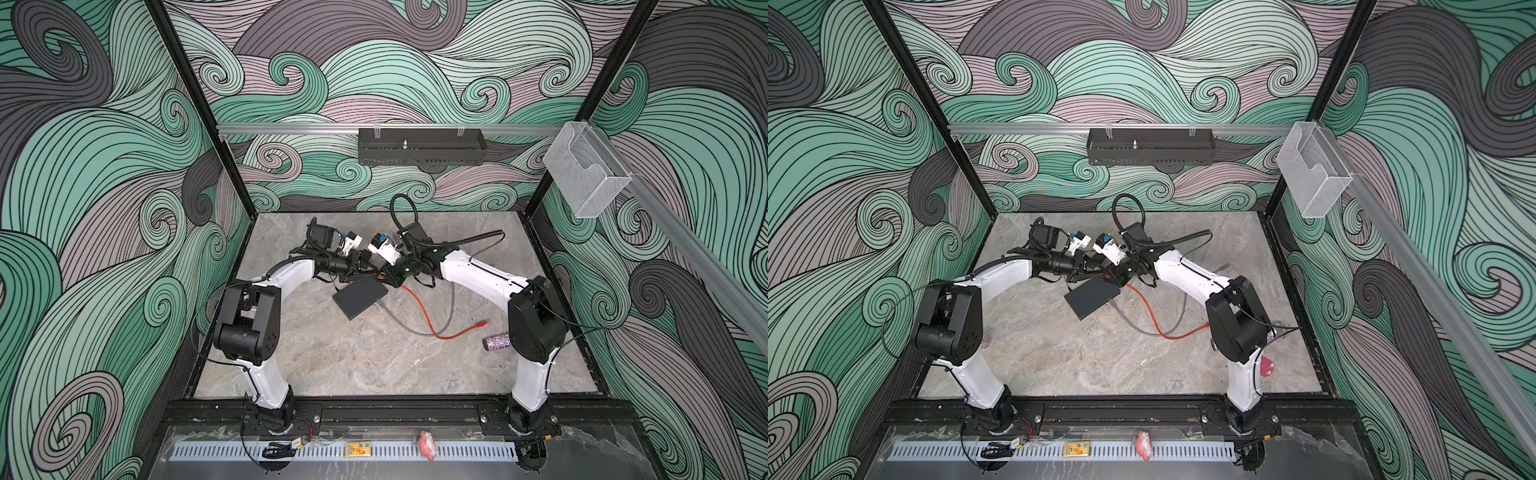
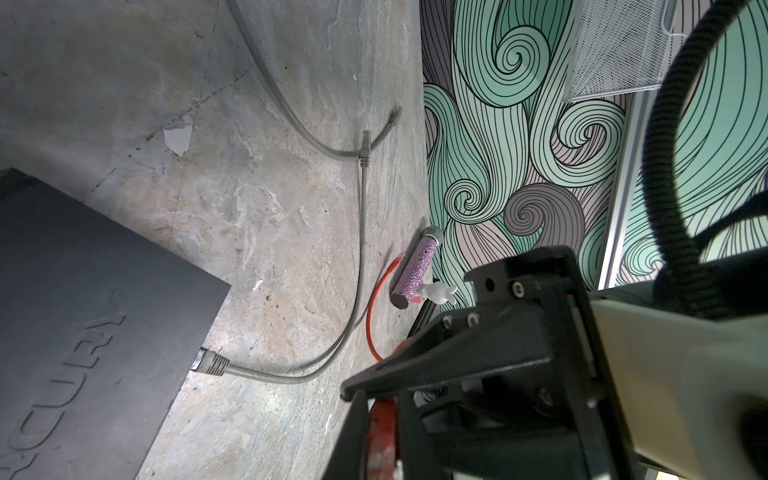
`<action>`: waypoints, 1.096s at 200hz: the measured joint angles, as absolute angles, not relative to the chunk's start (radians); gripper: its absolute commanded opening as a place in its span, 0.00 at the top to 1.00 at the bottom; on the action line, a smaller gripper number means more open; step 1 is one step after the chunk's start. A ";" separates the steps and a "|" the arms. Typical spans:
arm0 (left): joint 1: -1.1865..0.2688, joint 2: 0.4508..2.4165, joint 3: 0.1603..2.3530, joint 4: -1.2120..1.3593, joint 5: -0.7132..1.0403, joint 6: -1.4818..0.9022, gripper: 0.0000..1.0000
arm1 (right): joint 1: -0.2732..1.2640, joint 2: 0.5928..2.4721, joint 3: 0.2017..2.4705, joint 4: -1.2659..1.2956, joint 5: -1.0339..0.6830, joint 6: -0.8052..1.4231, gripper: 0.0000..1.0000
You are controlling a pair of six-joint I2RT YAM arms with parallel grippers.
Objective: Insert the plug into the switch port
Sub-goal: 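Turn the red plug tip-first and lower it toward the switch's port edge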
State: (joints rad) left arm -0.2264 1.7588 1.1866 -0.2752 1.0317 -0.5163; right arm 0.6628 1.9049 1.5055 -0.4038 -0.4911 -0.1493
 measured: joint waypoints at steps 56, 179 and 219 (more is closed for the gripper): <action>-0.226 1.759 1.187 -0.268 1.033 -0.515 0.81 | 0.664 1.900 1.501 -0.394 -0.485 -0.149 0.90; -0.207 1.747 1.229 -0.368 0.955 -0.503 0.39 | 0.665 1.861 1.388 -0.513 -0.266 -0.232 0.91; -0.175 1.743 1.229 -0.447 0.847 -0.482 0.41 | 0.694 1.857 1.330 -0.539 -0.196 -0.230 0.91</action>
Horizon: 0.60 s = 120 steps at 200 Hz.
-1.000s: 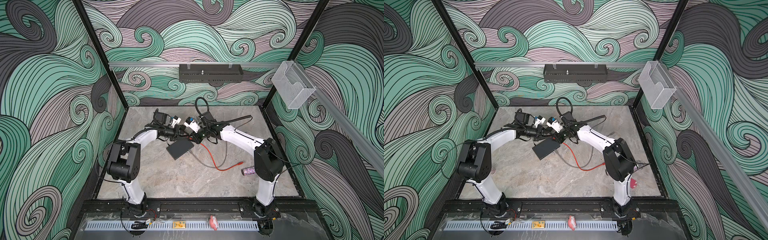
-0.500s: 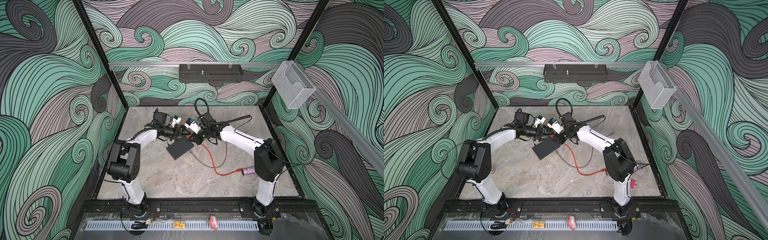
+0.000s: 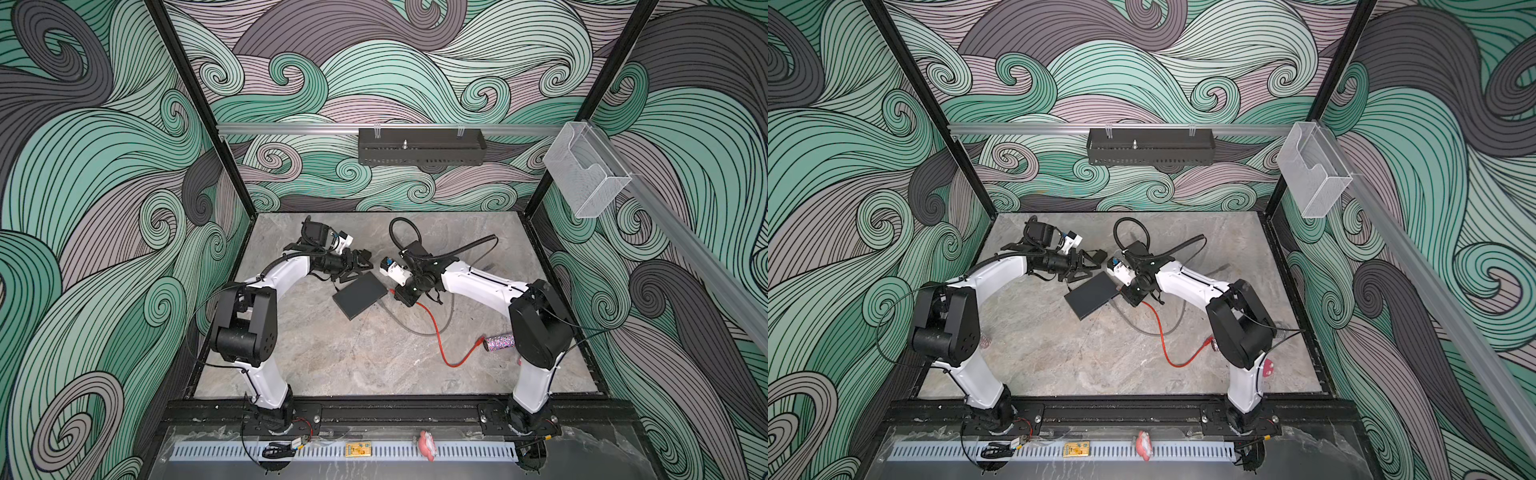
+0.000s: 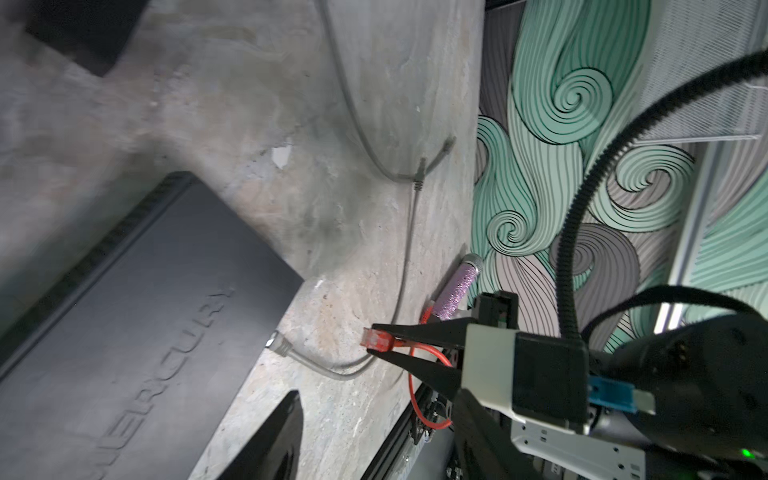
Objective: Insert the plug into the switch port
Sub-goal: 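Turn the red plug tip-first and lower it toward the switch's port edge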
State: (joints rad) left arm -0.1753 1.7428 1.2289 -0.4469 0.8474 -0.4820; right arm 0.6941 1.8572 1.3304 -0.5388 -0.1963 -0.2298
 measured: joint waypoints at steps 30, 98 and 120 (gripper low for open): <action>-0.154 1.743 1.229 -0.495 0.774 -0.467 0.41 | 0.706 1.858 1.289 -0.540 -0.156 -0.215 0.91; -0.134 1.785 1.245 -0.531 0.685 -0.455 0.43 | 0.710 1.921 1.261 -0.484 -0.105 -0.166 0.90; -0.133 1.800 1.245 -0.532 0.676 -0.455 0.43 | 0.715 1.945 1.261 -0.459 -0.096 -0.152 0.89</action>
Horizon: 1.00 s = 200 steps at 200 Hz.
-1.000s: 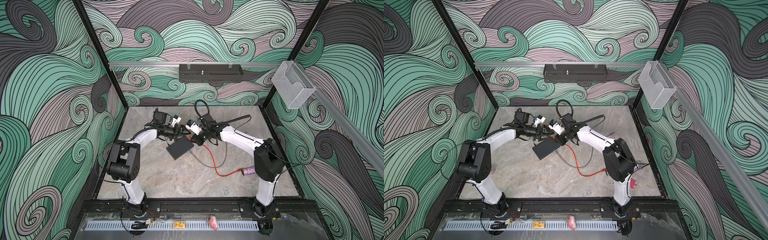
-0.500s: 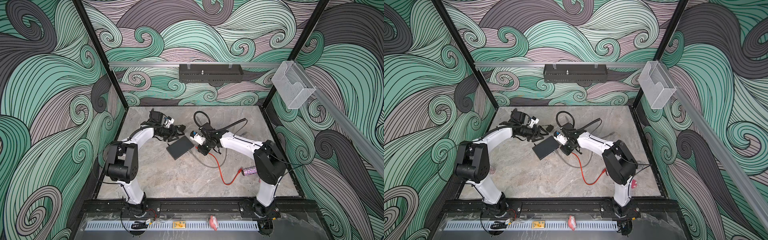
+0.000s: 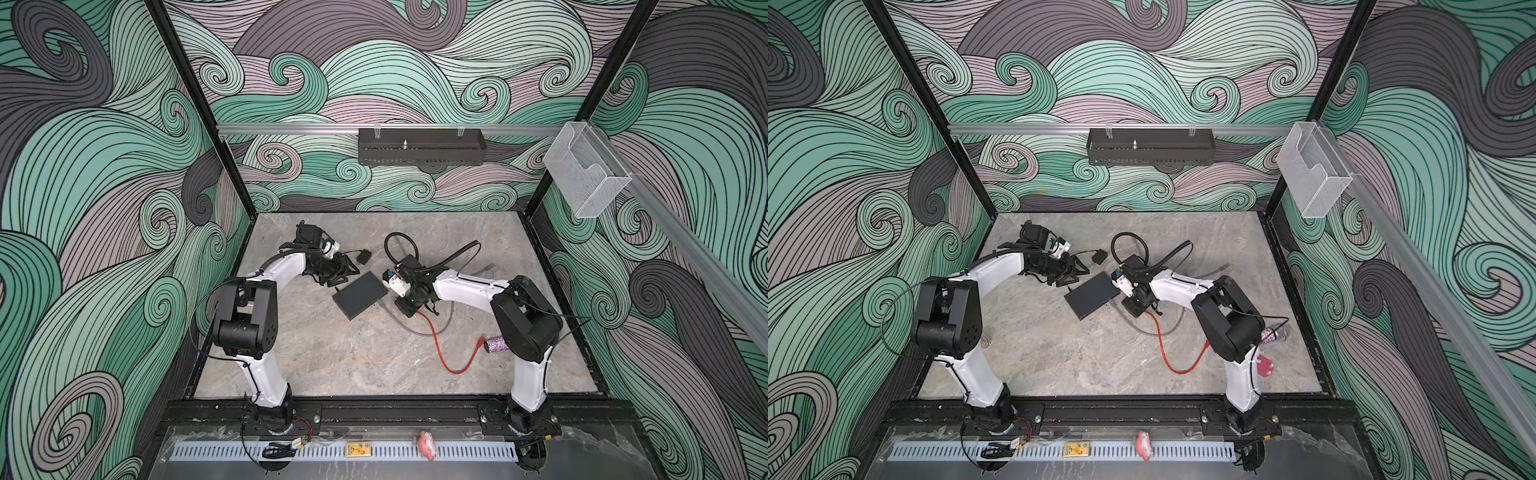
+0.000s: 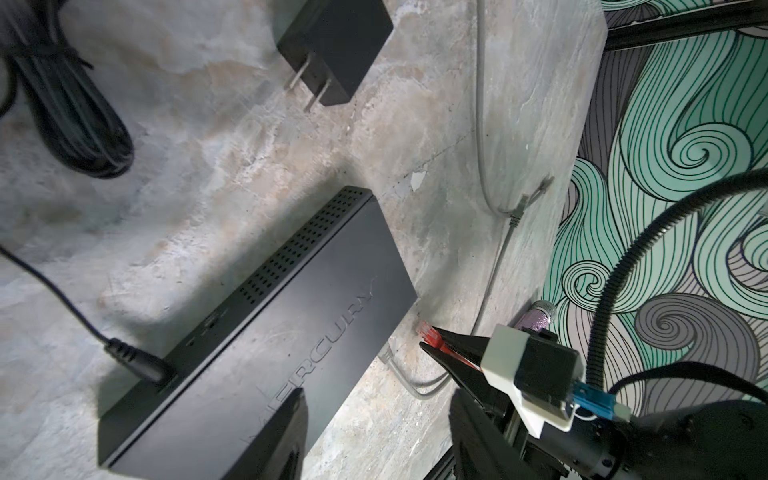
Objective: Insert the plug into the switch port
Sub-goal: 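Turn the red plug tip-first and lower it toward the switch's port edge, then push the red plug with the right gripper into the port beside the grey plug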
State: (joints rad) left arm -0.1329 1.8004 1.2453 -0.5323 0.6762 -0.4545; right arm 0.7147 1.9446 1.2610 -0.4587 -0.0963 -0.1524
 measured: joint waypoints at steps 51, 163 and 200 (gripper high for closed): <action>-0.121 1.810 1.250 -0.535 0.643 -0.457 0.43 | 0.724 1.969 1.261 -0.405 -0.071 -0.121 0.89; -0.106 1.936 1.367 -0.554 0.611 -0.490 0.45 | 0.749 2.037 1.364 -0.445 -0.050 -0.091 0.89; -0.106 1.974 1.399 -0.559 0.607 -0.490 0.45 | 0.750 2.056 1.401 -0.480 -0.049 -0.073 0.89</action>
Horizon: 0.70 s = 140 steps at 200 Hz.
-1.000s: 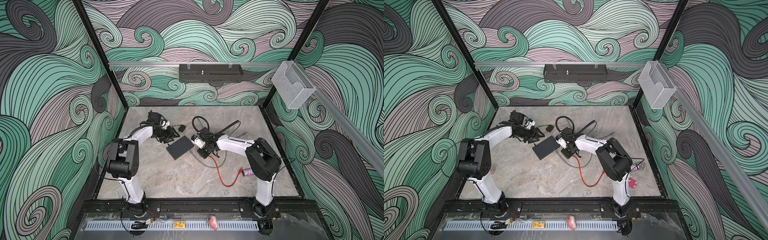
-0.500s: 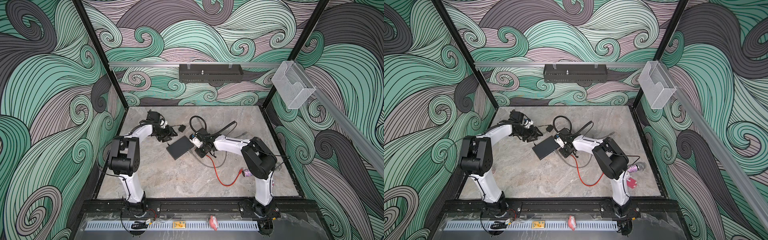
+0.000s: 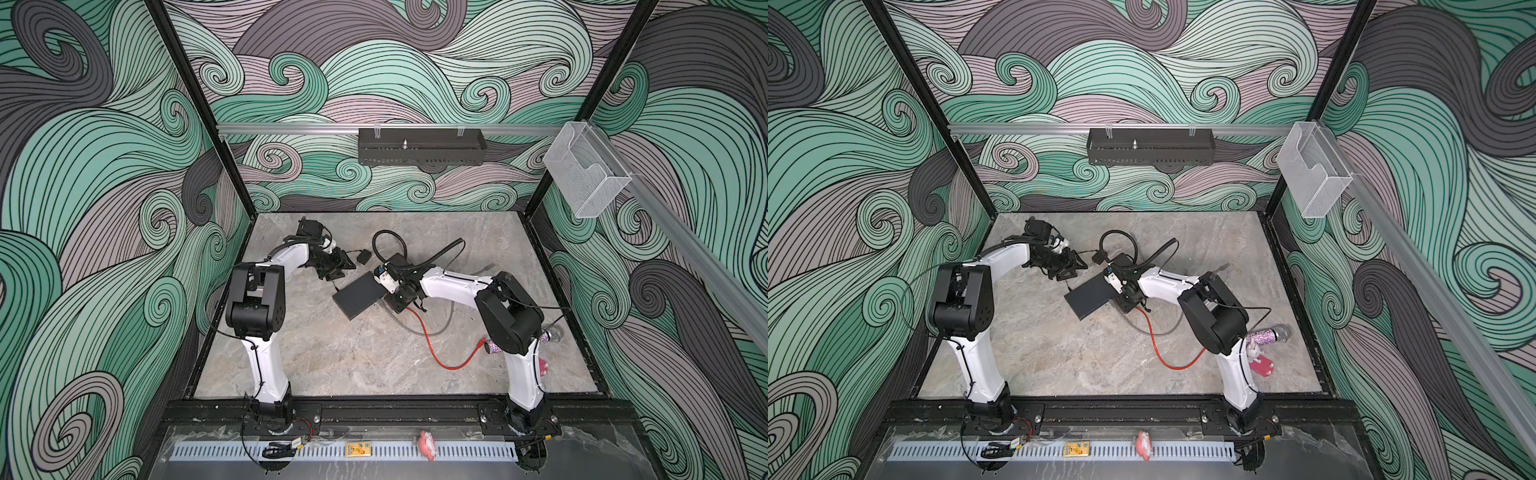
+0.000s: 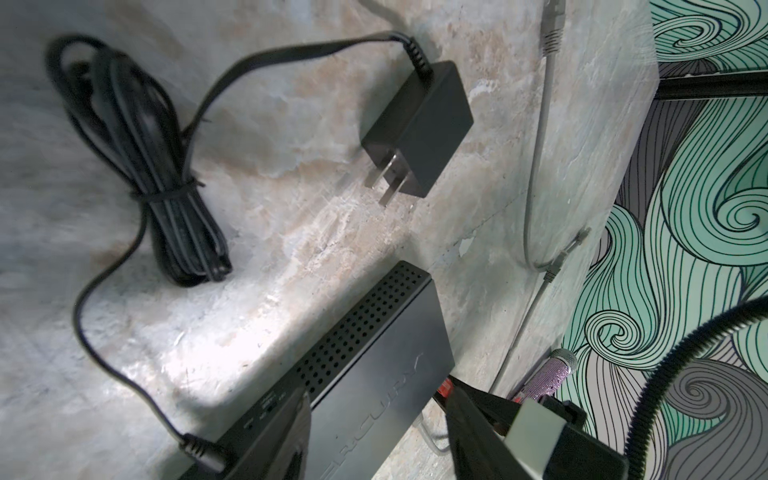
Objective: Insert the plug into the switch port
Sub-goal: 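Push the red plug with the right gripper into the port beside the grey plug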
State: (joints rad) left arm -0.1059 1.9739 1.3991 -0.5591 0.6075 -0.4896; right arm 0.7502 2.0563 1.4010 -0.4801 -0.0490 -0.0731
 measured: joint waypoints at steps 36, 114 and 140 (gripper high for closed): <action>-0.106 2.024 1.433 -0.569 0.595 -0.489 0.45 | 0.752 2.062 1.414 -0.497 -0.041 -0.049 0.89; -0.117 2.102 1.507 -0.597 0.569 -0.478 0.46 | 0.760 2.100 1.480 -0.551 -0.028 0.008 0.88; -0.128 2.116 1.512 -0.610 0.569 -0.473 0.46 | 0.763 2.101 1.482 -0.553 -0.022 0.018 0.88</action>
